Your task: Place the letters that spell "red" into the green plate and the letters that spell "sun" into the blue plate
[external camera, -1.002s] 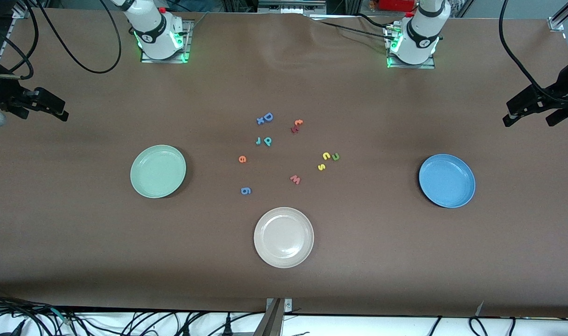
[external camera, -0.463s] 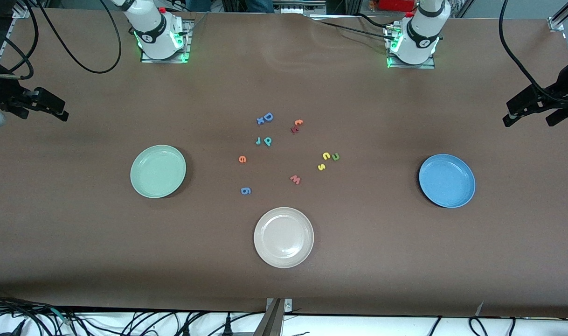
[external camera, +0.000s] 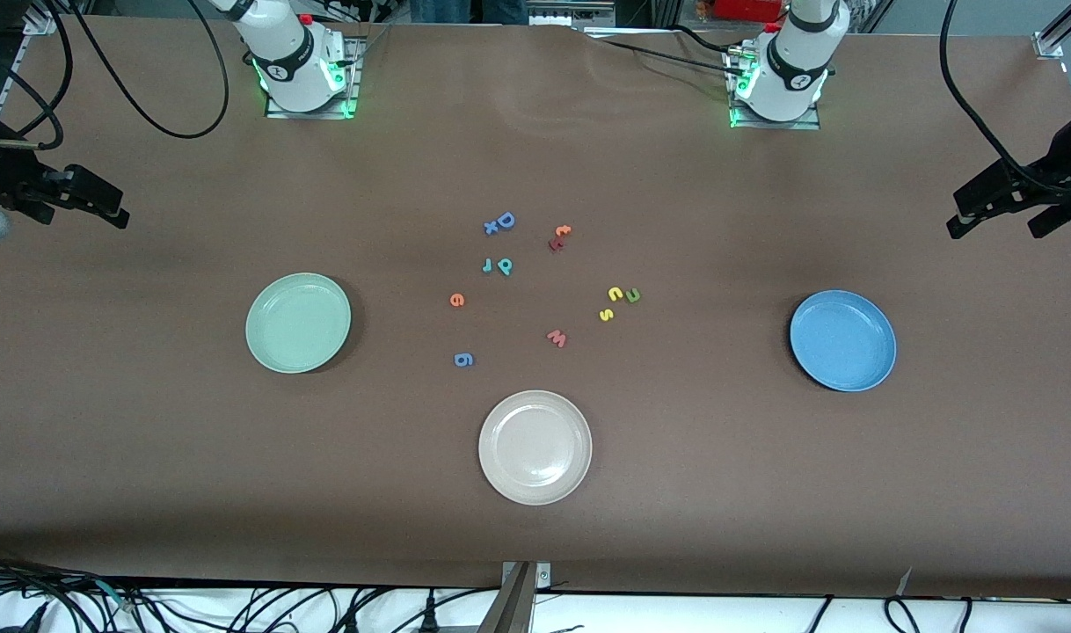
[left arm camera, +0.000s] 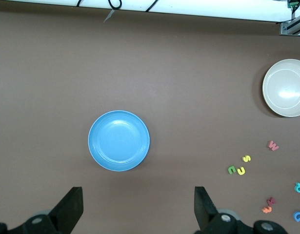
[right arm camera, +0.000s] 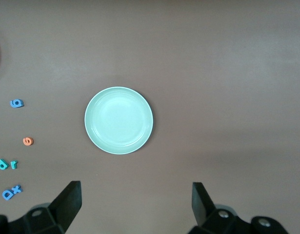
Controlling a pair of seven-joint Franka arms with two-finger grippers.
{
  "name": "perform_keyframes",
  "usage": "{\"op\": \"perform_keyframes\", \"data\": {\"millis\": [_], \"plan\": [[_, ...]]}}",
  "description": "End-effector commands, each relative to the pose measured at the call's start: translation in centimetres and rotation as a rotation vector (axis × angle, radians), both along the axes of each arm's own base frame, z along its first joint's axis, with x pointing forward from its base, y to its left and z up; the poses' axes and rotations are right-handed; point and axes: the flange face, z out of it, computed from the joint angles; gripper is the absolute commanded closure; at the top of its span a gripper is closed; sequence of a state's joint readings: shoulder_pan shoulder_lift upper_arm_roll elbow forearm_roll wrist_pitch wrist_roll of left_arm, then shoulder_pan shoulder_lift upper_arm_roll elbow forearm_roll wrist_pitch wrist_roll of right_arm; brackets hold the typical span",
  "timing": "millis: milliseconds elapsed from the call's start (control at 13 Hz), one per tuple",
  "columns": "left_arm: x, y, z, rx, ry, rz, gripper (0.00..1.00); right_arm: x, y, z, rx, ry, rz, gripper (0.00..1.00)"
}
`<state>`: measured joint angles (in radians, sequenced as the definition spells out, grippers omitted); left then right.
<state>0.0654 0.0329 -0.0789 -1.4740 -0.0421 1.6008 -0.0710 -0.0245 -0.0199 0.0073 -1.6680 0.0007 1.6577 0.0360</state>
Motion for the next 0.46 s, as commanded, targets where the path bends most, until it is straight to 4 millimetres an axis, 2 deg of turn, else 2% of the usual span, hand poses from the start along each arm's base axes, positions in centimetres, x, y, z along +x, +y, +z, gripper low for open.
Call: {"op": "perform_keyframes", "data": {"millis": [0,154,385], "plan": [[-0.15,-0.11,0.49,0.008,-0.004,0.006,0.00,-0.43,-0.26,0.32,-0.004,0.008,0.006,0.00],[-0.17,-0.61,0.49,0.009,-0.004,-0.002,0.00,-0.53,-0.27,0.24,-0.005,0.017,0.006,0.00],[-0.16,-0.20,0.49,0.008,-0.004,0.004,0.00,-0.53,-0.34,0.24,-0.004,0.017,0.006,0.00]]}}
